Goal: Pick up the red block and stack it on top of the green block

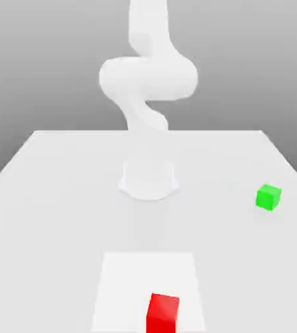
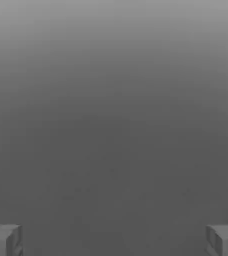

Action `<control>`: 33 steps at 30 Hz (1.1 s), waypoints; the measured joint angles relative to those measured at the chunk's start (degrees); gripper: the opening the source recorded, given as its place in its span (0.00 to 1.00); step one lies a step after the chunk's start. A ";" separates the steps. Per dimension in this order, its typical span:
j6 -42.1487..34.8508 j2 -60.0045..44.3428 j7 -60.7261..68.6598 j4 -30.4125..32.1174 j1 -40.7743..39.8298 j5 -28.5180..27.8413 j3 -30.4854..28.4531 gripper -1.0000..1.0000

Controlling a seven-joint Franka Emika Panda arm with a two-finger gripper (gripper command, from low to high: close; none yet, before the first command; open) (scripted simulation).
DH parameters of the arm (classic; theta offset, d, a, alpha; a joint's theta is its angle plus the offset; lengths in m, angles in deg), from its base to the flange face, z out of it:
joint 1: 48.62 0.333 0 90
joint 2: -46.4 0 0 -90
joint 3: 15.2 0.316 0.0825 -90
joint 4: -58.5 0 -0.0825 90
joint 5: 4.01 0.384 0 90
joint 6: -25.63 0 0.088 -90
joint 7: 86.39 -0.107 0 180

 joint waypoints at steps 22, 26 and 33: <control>16.22 -45.99 -13.15 5.86 -2.46 -3.58 4.30 0.50; 19.71 -54.16 -14.23 6.64 -2.17 -2.73 4.44 0.50; 27.29 -63.74 -15.60 5.39 -1.02 -4.25 3.02 0.00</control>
